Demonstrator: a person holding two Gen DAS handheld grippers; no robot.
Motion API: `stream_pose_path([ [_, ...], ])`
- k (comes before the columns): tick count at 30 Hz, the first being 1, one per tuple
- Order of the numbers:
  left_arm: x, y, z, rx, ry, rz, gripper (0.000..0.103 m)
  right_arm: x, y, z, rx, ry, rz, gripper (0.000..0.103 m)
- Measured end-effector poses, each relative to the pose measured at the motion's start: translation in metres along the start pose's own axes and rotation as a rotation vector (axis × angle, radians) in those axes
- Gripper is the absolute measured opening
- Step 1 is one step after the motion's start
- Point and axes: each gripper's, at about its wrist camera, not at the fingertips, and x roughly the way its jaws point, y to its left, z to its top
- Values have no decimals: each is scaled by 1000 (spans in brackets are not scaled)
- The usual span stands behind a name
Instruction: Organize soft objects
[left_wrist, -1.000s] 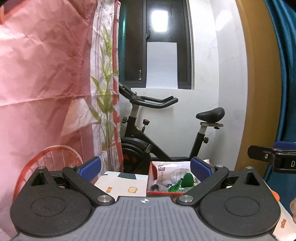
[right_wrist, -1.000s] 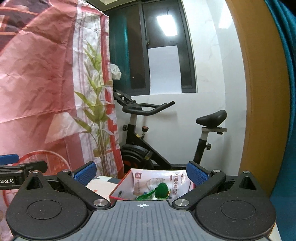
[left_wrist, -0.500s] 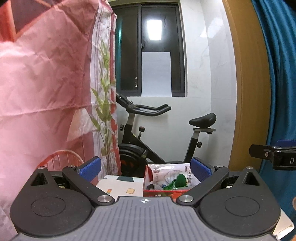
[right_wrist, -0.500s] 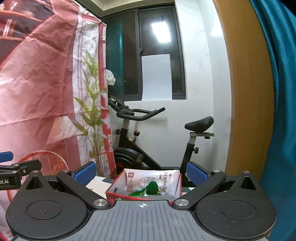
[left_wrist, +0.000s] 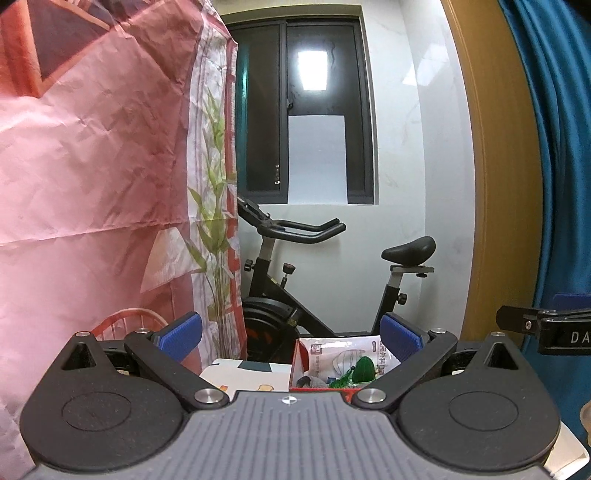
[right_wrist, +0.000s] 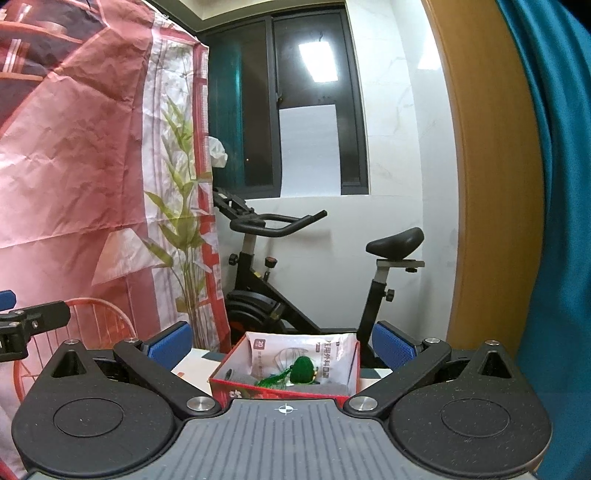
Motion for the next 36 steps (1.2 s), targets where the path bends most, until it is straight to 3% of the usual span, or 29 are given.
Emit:
stream_pose_path([
  [36,7,4,-4,-35,42,6,103,6,-2,-10,6,29,-25,103],
])
